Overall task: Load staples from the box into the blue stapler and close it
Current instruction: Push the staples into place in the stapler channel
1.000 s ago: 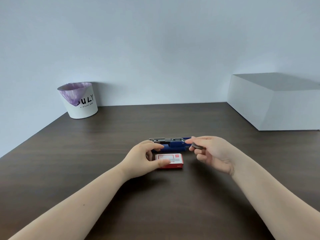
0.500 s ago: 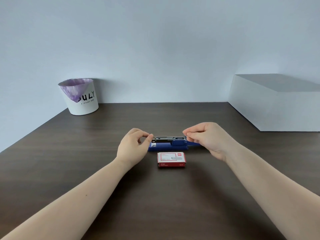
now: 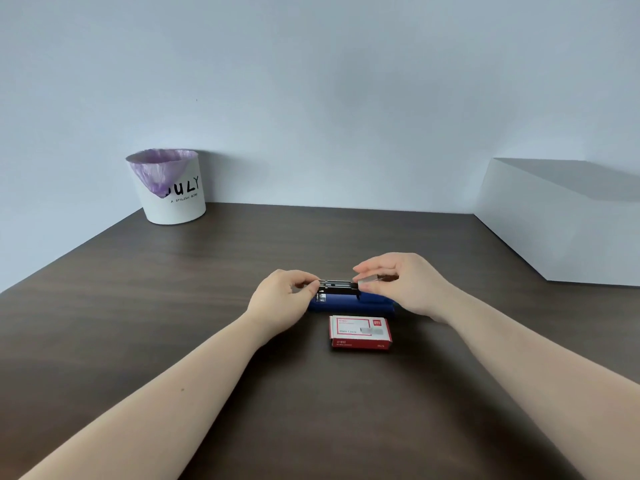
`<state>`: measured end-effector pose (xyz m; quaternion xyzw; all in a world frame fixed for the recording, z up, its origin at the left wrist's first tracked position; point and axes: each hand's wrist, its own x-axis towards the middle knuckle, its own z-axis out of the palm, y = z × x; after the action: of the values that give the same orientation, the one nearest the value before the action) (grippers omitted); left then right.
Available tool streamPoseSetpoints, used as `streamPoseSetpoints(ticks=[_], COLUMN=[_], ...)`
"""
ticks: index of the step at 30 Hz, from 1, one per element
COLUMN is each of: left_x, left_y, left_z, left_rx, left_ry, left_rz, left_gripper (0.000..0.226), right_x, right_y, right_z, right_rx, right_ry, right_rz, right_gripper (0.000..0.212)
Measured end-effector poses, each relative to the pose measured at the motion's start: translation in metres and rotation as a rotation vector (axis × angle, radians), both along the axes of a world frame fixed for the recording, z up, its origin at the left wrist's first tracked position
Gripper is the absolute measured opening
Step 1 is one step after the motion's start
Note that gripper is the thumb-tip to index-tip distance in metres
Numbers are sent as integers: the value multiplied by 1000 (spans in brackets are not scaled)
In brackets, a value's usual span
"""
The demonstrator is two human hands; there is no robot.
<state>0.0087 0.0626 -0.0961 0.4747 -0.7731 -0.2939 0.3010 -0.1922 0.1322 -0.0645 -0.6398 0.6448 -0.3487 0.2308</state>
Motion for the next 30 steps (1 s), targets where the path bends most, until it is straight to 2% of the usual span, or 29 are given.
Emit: streamPoseSetpoints(ticks=[15,23,30], left_x=[2,3,7], left_y=[0,2,-1], left_z=[2,3,2], left_rx=[39,64,-17], left_ry=[-3,28,-97], left_rz=[-30,-57,-122], left_gripper=[22,17,25], right_x=[4,5,7], right_y=[-6,-10,-11], right_z=[-3,-1,7], right_rx=[-9,69,180], right_ry=[46,92,64], right_rz=[28,38,65], right_gripper=[29,32,30])
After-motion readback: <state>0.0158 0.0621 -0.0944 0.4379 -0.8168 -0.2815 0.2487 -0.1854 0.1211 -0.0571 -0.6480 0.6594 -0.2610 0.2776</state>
